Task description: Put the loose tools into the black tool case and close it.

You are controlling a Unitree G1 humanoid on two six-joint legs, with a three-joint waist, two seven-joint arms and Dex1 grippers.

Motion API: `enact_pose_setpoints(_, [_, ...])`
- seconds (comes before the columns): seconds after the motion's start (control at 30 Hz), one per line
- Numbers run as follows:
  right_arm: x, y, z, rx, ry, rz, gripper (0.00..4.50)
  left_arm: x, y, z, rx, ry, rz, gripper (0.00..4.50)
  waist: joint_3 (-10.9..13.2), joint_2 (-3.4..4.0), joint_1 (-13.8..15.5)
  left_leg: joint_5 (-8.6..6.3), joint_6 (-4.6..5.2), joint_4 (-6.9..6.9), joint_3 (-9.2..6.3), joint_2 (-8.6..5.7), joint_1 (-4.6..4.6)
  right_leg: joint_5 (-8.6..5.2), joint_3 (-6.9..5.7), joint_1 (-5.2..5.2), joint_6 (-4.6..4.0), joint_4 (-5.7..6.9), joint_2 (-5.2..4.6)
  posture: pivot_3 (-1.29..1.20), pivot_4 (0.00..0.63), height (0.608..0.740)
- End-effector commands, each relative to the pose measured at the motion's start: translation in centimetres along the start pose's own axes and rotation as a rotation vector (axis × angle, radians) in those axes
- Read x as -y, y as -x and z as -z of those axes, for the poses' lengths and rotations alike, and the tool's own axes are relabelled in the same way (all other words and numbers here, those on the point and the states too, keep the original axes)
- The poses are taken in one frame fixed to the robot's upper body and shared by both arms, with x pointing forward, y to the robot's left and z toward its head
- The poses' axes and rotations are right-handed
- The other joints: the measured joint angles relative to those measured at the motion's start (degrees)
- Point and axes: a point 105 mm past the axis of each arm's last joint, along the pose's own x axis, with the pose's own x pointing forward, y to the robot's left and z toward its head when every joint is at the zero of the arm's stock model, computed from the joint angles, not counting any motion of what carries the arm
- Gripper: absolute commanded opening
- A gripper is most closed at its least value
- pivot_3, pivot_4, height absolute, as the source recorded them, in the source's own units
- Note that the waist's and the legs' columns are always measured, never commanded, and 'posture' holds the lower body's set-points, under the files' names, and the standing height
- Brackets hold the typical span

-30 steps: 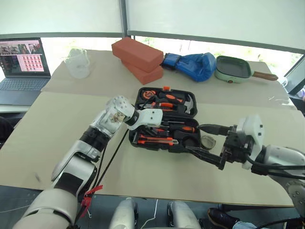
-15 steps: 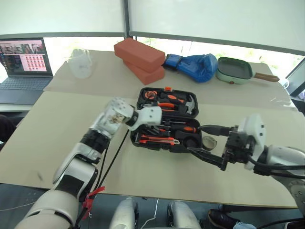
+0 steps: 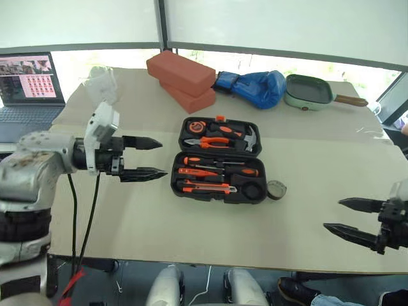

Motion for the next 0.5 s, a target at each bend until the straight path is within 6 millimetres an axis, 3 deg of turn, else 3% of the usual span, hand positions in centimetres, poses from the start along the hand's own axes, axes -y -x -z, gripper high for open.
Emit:
enact_pose_setpoints(0.03, [0.4,-1.5,-0.6,-0.007,0.094,-0.054,4.5,1.3,-0.3,-1.1,0.037,-0.03,-0.029,4.46,0.0,0.01,-0.02,0.0,0.0,-0.02,0.01,0.0,0.06,0.0,0.01,0.06,0.0,-0.01,0.01,0.0,0.15,0.738])
enact_pose_setpoints(0.23, [1.6,-6.1,-1.1,-0.042,0.233,-0.146,4.5,2.7,-1.0,-0.2,-0.022,-0.045,0.0,4.46,0.07,0.05,-0.64,0.0,-0.02,-0.23,0.06,-0.02,0.43,-0.04,0.03,0.33,-0.06,-0.08,0.04,0.0,0.15,0.738])
enact_pose_setpoints(0.4, [2.8,-11.7,-1.3,-0.065,0.31,-0.179,4.5,4.0,-0.8,0.1,-0.033,-0.013,0.041,4.46,0.1,0.02,-1.28,0.01,-0.04,-0.28,0.08,0.0,0.47,-0.05,0.04,0.33,-0.09,-0.08,0.06,0.0,0.15,0.738])
enact_pose_setpoints(0.5, [2.9,-12.8,-1.1,-0.077,0.331,-0.198,4.5,3.7,-0.7,0.3,-0.044,-0.028,0.02,4.46,0.16,0.12,-0.65,0.02,-0.04,-0.31,0.08,-0.03,0.43,-0.06,0.03,0.26,-0.11,-0.05,0.05,0.0,0.15,0.738])
